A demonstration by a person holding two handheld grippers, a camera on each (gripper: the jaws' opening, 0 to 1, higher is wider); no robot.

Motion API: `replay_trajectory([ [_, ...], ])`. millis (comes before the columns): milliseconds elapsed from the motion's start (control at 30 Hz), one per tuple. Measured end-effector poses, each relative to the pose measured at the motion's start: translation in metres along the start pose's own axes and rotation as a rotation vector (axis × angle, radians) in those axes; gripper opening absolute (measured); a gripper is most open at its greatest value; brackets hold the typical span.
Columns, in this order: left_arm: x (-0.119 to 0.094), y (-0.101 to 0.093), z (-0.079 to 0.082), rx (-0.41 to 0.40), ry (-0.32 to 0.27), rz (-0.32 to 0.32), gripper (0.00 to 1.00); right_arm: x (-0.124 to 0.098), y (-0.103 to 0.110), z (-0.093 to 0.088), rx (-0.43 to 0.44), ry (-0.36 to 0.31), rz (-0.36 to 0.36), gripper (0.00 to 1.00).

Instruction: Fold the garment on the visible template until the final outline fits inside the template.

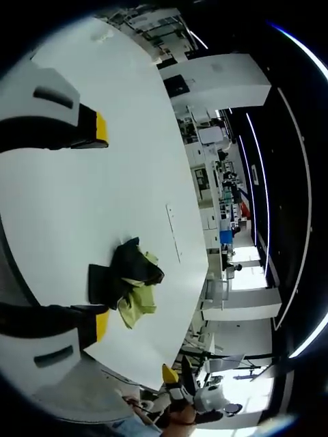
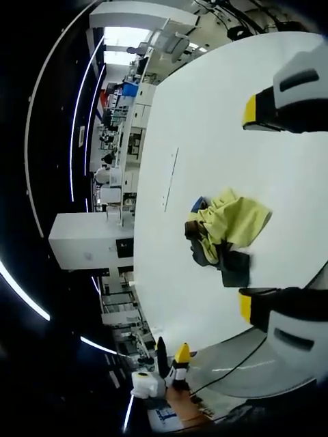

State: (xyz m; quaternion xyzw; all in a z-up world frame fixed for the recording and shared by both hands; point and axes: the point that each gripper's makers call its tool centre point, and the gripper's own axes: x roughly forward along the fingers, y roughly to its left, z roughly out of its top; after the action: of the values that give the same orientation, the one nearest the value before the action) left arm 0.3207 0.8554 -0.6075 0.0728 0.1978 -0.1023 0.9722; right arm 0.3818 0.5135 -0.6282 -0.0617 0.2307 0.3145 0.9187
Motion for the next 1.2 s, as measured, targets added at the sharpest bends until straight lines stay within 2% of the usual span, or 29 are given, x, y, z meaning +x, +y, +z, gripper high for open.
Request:
replay_trajectory([
  [733,0.007,0.0,0.0,-0.013,0.005,-0.014,0.91,0.008,0.004,0.001,-0.002,0.003,0.022,0.99],
  [1200,0.032,-0.003,-0.002,-0.03,-0.001,-0.059,0.86,0.039,0.011,0.003,-0.018,0.025,0.068,0.99],
])
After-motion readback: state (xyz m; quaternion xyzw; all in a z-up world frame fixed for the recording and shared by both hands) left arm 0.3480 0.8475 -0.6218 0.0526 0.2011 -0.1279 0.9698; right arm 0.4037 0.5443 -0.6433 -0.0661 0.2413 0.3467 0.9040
